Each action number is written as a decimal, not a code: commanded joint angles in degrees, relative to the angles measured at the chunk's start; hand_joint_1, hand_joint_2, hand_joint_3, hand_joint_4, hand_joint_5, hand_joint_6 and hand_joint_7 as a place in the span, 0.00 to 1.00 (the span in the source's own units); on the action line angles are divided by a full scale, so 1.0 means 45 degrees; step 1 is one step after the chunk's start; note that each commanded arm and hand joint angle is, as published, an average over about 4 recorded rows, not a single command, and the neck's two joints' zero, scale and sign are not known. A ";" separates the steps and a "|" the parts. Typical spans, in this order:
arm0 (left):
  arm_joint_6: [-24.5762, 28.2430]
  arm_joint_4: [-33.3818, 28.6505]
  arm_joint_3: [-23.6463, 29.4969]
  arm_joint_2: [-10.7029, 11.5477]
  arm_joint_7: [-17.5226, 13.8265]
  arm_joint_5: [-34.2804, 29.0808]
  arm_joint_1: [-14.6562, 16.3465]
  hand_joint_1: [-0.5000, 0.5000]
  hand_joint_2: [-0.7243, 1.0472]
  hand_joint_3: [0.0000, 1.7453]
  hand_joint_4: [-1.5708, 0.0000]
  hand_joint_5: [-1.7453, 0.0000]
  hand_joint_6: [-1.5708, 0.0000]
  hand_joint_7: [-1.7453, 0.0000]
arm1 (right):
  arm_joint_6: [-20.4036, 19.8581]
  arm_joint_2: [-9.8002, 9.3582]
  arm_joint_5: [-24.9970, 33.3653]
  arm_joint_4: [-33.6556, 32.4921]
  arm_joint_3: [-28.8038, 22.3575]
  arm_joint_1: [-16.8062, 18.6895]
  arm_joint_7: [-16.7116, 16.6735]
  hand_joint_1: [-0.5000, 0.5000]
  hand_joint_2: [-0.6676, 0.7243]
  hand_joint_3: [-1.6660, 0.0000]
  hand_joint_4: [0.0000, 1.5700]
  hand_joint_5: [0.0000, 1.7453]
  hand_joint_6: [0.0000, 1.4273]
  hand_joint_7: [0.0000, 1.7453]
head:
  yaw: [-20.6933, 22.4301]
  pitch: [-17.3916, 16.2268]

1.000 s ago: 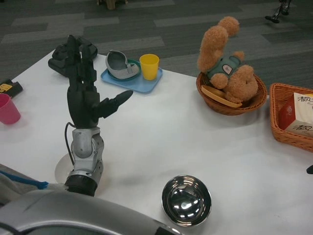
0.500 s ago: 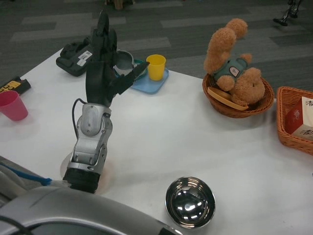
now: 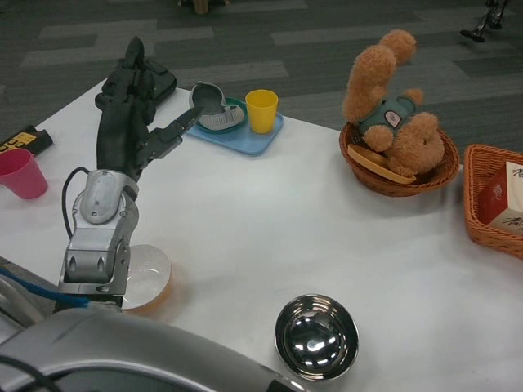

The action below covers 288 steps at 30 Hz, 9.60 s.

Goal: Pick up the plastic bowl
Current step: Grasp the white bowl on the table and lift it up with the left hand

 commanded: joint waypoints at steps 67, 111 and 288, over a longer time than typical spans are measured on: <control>-0.8260 0.6712 0.7235 -0.1974 -0.7860 0.4485 0.5862 0.00 0.36 0.00 1.00 1.00 1.00 0.98 | -0.0338 0.0019 0.0755 0.1333 0.0880 -0.0207 -0.0201 0.04 0.82 1.00 0.00 0.00 0.00 0.00 | 0.1221 0.0677; -0.8836 0.8294 0.6297 -0.1505 -0.7948 0.6550 0.3166 0.00 0.40 0.00 1.00 1.00 1.00 0.98 | -0.0450 0.0019 0.0853 0.0908 0.0831 -0.0085 -0.0240 0.04 0.82 1.00 0.00 0.00 0.00 0.00 | 0.1348 0.0553; -1.2791 1.8753 0.7796 -0.0539 -0.4974 0.6433 -0.1292 0.00 1.00 0.10 1.00 0.00 0.88 0.06 | -0.0567 0.0058 0.1400 -0.0547 0.0841 0.0452 -0.0279 0.04 0.82 1.00 0.00 0.00 0.00 0.00 | 0.1443 -0.0219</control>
